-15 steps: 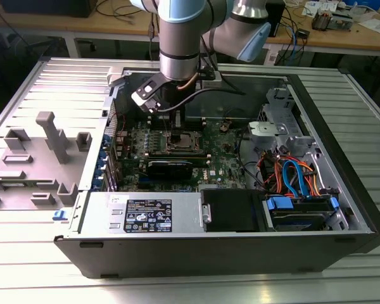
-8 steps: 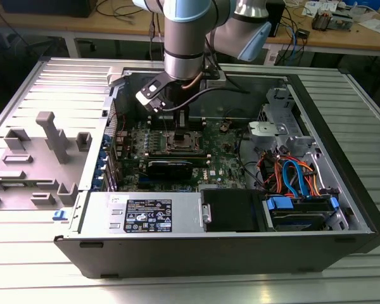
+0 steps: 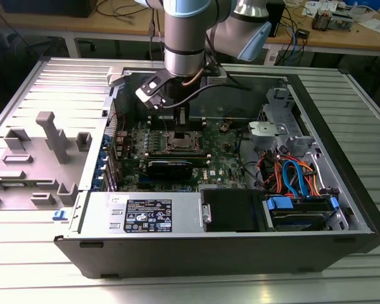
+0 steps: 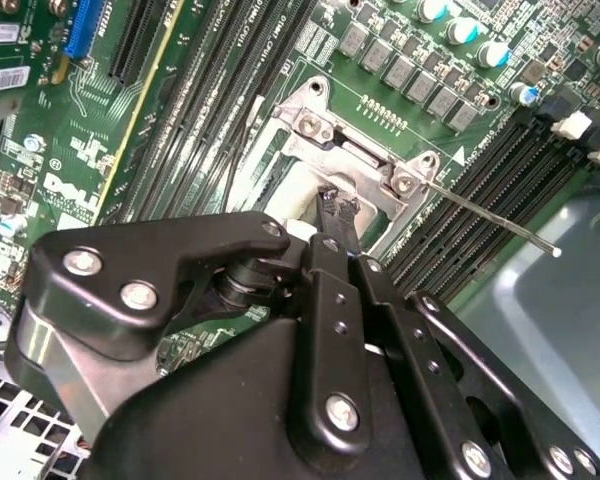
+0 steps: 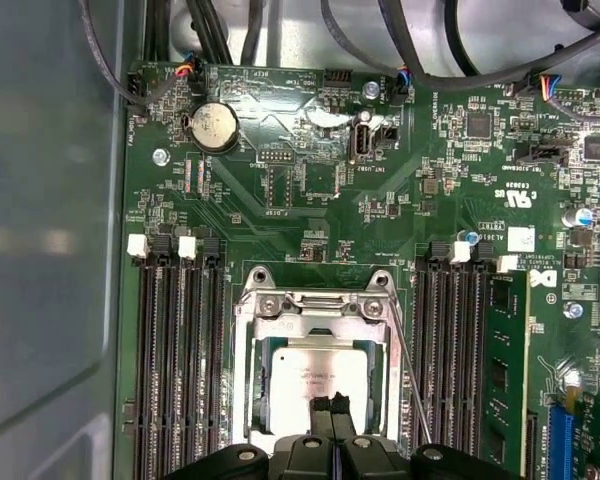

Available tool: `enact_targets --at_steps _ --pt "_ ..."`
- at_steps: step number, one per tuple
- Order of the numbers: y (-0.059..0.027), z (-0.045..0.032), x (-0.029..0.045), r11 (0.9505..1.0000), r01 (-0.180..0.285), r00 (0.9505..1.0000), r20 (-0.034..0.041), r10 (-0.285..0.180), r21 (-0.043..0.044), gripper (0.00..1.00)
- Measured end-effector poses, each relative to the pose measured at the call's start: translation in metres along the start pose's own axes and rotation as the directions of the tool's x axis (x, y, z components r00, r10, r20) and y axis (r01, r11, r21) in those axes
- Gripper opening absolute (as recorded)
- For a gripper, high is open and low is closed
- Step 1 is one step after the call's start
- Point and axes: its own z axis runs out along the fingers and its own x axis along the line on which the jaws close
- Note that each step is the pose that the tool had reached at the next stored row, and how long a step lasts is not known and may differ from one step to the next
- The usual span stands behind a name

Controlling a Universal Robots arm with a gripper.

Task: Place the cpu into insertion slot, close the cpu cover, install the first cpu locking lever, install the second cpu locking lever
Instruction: 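Close the cpu cover, then install the first cpu locking lever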

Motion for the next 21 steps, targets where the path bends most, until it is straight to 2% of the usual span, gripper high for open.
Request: enact_targets --at_steps 5,6,8,21 --pt "0.0015 -0.0014 -0.0002 1.0000 0.000 1.0000 0.0003 0.000 -0.0005 0.11" --pt "0.0062 -0.0014 -0.0003 1.0000 0.000 1.0000 0.0013 0.000 -0.0005 0.11" --pt "0.0105 -0.0013 -0.0005 1.0000 0.000 1.0000 0.0018 0.000 -0.0005 0.11" --pt "0.0110 -0.0014 -0.0005 1.0000 0.000 1.0000 0.0023 0.000 -0.0005 0.11"
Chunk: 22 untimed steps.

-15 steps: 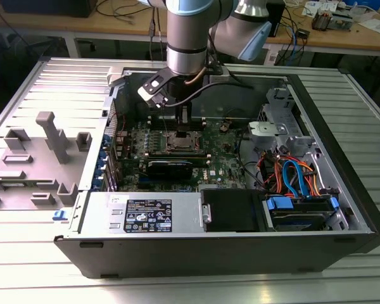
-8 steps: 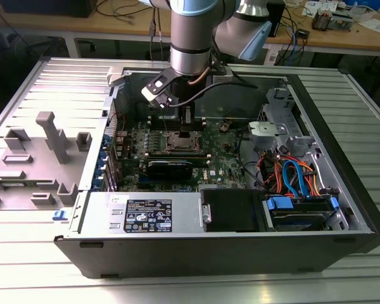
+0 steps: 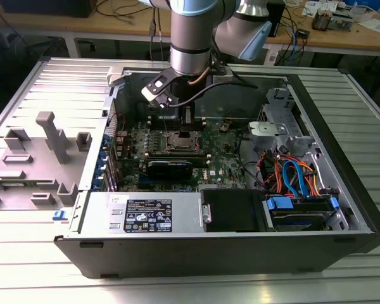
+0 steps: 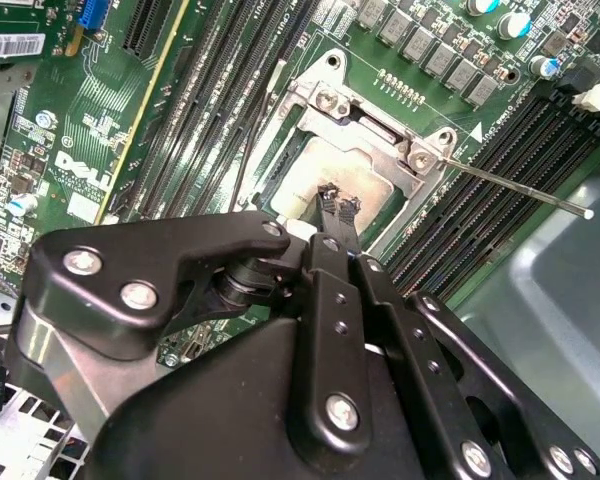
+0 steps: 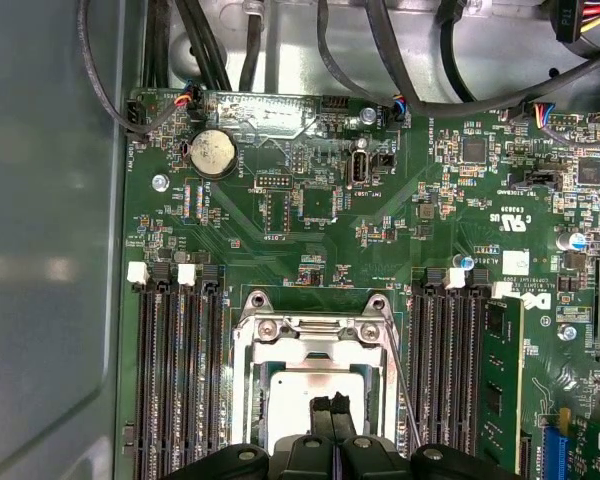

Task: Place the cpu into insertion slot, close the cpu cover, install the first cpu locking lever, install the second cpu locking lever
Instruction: 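Install the first cpu locking lever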

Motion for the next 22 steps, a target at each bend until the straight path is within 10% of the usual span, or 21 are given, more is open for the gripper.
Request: enact_targets --at_steps 14,22 --pt "-0.0001 -0.0120 -0.0009 1.0000 0.006 1.0000 -0.0048 -0.006 -0.0006 0.11" --pt "-0.0002 -0.0140 -0.0011 0.9926 0.121 0.9927 -0.0027 -0.121 -0.0090 0.11"
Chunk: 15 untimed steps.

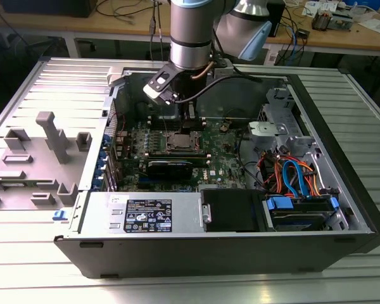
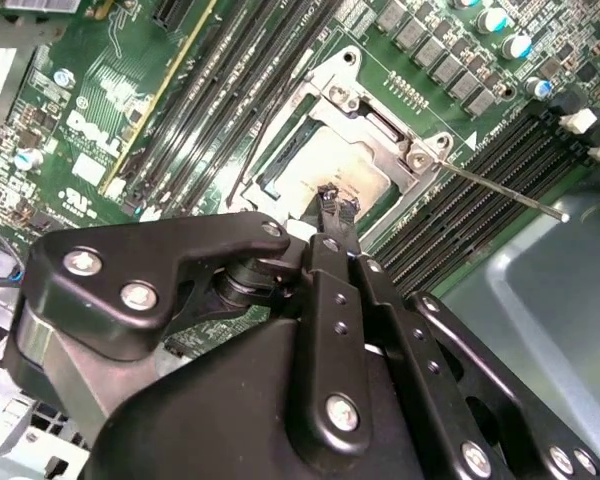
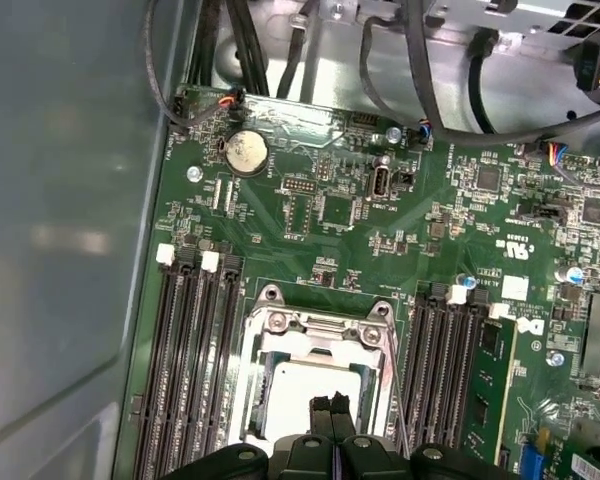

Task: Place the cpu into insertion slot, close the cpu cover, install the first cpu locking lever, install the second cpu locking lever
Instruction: 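Install the first cpu locking lever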

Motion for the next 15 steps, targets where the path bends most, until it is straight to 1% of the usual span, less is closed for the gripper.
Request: enact_targets --at_steps 2,5,7,9,10,13,15 --pt "0.0000 -0.0061 -0.0004 1.0000 0.002 1.0000 -0.0002 -0.002 -0.0003 0.11" --pt "0.0000 -0.0066 -0.0004 1.0000 0.009 1.0000 -0.0005 -0.009 -0.0011 0.11" --pt "0.0000 -0.0067 -0.0004 0.9983 0.058 0.9983 -0.0007 -0.058 -0.0047 0.11" --pt "0.0000 -0.0068 -0.0005 0.9961 0.089 0.9961 -0.0016 -0.089 -0.0070 0.11" --pt "0.0000 -0.0067 -0.0004 0.9941 0.108 0.9942 -0.0016 -0.108 -0.0085 0.11" --pt "0.0000 -0.0068 -0.0005 0.9923 0.124 0.9923 -0.0012 -0.124 -0.0095 0.11" --pt "0.0000 -0.0068 -0.0005 0.9922 0.124 0.9923 -0.0011 -0.124 -0.0096 0.11"
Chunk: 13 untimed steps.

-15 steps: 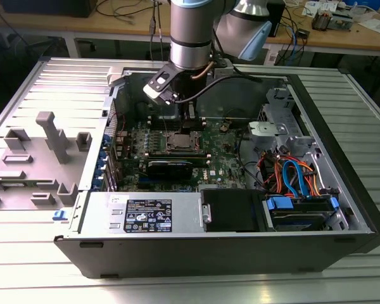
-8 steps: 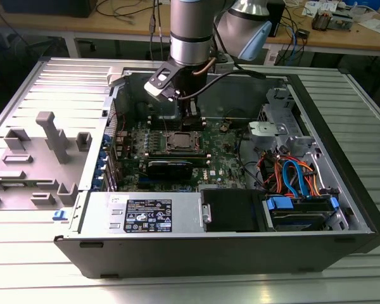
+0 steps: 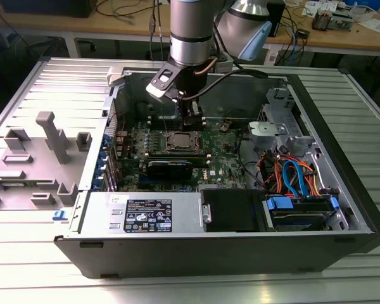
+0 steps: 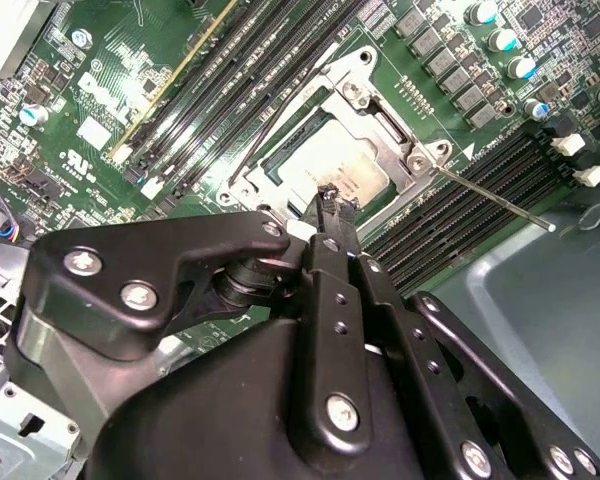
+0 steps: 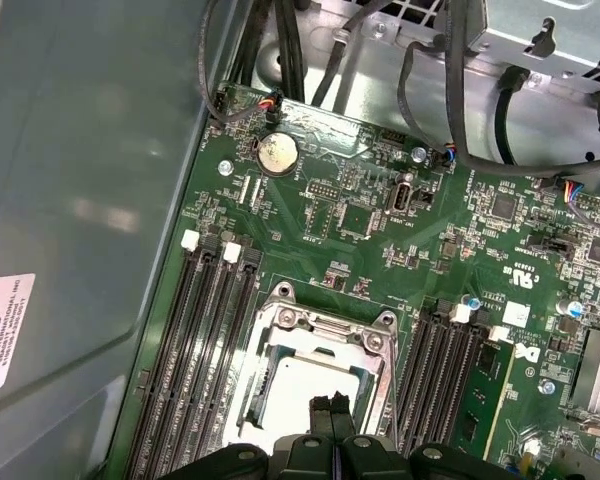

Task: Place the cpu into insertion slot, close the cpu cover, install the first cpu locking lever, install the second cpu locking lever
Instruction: 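Install the first cpu locking lever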

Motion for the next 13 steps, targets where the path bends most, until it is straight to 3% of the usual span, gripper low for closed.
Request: enact_targets --at_steps 13 --pt "0.0000 0.0001 0.0000 1.0000 0.007 1.0000 -0.0001 -0.007 -0.0006 0.11"
